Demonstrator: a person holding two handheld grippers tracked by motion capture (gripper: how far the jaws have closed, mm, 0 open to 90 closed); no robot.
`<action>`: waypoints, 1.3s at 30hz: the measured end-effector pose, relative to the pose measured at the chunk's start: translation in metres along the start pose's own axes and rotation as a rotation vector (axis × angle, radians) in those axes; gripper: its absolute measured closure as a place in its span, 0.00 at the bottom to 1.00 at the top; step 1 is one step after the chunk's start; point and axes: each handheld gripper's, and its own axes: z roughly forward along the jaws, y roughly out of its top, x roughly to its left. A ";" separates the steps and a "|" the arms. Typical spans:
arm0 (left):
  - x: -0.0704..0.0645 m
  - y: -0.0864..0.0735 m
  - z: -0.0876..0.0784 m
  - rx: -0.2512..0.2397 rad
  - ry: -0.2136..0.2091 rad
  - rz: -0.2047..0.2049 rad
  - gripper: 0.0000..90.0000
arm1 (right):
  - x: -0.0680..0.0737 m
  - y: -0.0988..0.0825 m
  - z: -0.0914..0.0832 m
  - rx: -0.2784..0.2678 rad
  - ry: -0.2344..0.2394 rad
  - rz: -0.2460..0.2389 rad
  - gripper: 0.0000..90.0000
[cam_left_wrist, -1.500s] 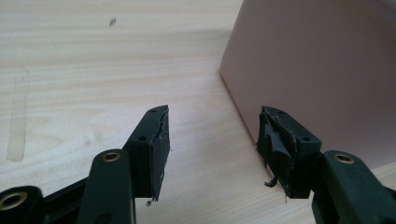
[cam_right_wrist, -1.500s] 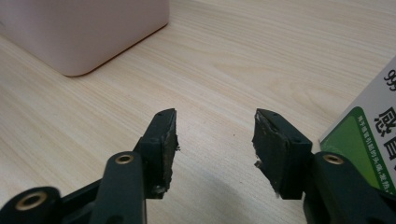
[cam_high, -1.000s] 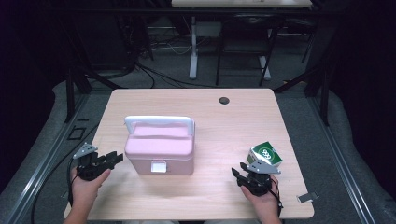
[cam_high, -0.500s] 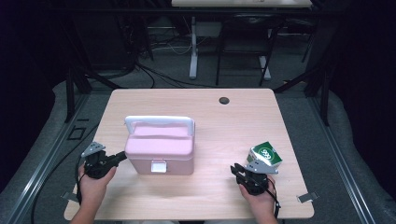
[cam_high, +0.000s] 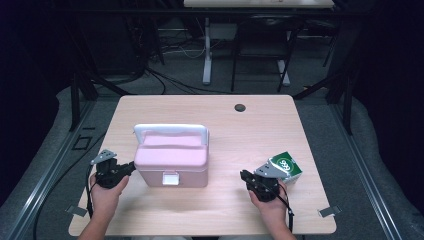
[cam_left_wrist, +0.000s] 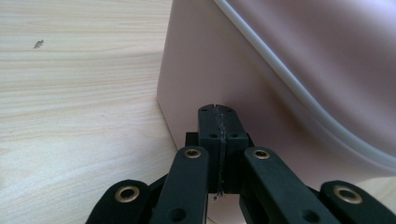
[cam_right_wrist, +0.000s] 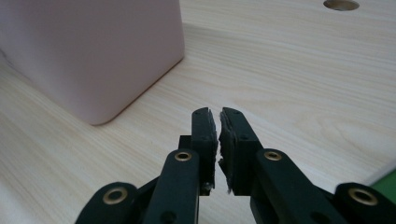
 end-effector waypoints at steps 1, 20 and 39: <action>-0.001 0.000 0.001 0.003 -0.005 0.001 1.00 | 0.000 0.002 0.002 -0.004 0.003 -0.002 0.93; -0.022 0.005 0.019 0.020 -0.049 0.022 1.00 | 0.019 0.029 0.038 -0.037 0.095 -0.012 0.98; -0.042 0.006 0.025 0.033 -0.079 0.072 1.00 | 0.017 0.022 0.026 -0.036 0.087 0.027 1.00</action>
